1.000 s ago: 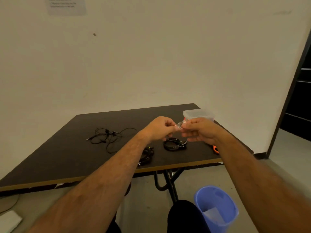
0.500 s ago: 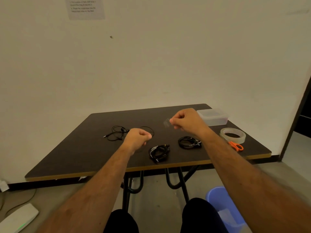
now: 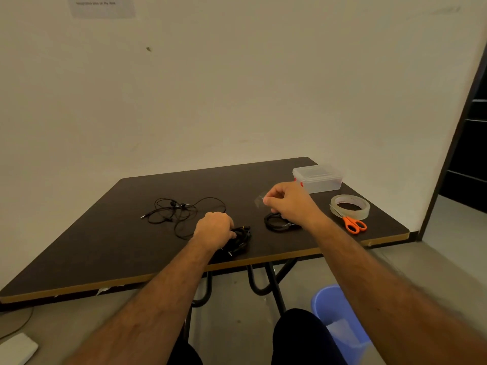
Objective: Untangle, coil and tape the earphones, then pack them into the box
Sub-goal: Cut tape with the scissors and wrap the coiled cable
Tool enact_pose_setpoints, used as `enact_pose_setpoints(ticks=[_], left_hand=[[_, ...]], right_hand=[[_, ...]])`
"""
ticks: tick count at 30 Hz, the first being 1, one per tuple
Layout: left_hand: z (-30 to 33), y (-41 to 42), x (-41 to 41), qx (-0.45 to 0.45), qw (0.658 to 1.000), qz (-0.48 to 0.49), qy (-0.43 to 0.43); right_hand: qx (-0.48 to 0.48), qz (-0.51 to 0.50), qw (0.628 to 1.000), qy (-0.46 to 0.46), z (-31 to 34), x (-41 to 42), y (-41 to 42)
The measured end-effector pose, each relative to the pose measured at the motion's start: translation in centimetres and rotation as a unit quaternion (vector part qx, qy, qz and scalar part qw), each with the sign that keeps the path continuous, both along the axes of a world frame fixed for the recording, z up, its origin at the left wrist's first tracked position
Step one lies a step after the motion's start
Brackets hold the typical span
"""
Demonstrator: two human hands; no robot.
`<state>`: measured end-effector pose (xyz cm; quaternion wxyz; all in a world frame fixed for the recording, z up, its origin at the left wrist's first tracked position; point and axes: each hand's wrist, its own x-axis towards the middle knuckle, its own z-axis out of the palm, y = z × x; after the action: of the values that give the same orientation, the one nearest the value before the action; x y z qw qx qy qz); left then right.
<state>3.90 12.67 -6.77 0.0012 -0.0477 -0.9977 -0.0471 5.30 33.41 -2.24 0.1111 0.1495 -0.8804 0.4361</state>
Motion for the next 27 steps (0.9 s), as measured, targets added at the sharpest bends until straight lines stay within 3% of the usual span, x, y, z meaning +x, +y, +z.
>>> enact_pose_setpoints(ticks=[16,21,27], left_hand=[[-0.1,0.2,0.4,0.02,1.0,-0.013,-0.001],[1.3,0.6,1.4,0.011,0.998,-0.037,0.048],[4.5,1.3,3.3,0.014,0.99,-0.077,0.116]], right_hand=[[0.017,0.025,0.999,-0.021,-0.4,0.1,-0.5],[0.019,0.042,0.999,-0.023,0.1,0.5,-1.6],[0.008,0.14,0.988,-0.071,0.3,1.3,-3.1]])
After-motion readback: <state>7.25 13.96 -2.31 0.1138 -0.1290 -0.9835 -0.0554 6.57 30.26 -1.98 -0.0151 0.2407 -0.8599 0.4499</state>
